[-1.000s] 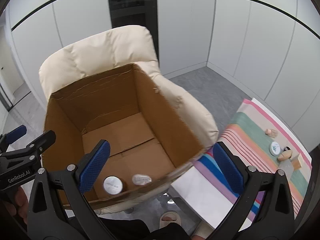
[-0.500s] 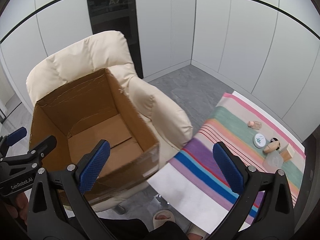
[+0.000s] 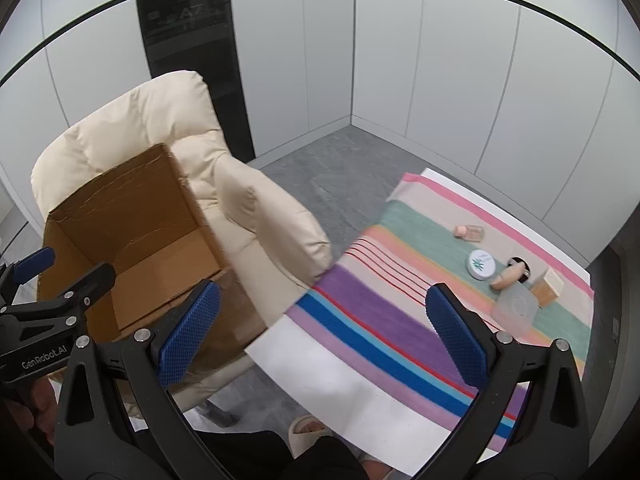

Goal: Organize objects
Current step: 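Withdraw both grippers from the box back toward the table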

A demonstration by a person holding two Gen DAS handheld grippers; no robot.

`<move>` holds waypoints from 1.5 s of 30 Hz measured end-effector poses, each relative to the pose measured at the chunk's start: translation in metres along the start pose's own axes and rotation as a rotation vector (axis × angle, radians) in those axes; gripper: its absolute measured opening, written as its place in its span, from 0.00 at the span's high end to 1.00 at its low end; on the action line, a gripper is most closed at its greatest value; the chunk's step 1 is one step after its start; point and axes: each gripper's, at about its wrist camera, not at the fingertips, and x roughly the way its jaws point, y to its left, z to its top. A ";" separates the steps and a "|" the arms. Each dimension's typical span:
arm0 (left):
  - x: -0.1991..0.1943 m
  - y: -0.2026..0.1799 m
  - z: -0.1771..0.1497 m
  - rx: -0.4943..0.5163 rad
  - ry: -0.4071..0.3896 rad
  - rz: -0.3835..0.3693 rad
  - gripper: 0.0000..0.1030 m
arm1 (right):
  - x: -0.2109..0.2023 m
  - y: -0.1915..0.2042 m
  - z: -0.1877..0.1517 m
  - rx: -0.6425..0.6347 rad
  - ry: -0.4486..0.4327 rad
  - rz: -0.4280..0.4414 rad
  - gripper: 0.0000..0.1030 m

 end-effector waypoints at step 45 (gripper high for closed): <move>-0.022 -0.256 -0.017 0.323 -0.010 -0.285 0.00 | -0.072 -0.230 -0.081 0.292 0.016 -0.269 0.00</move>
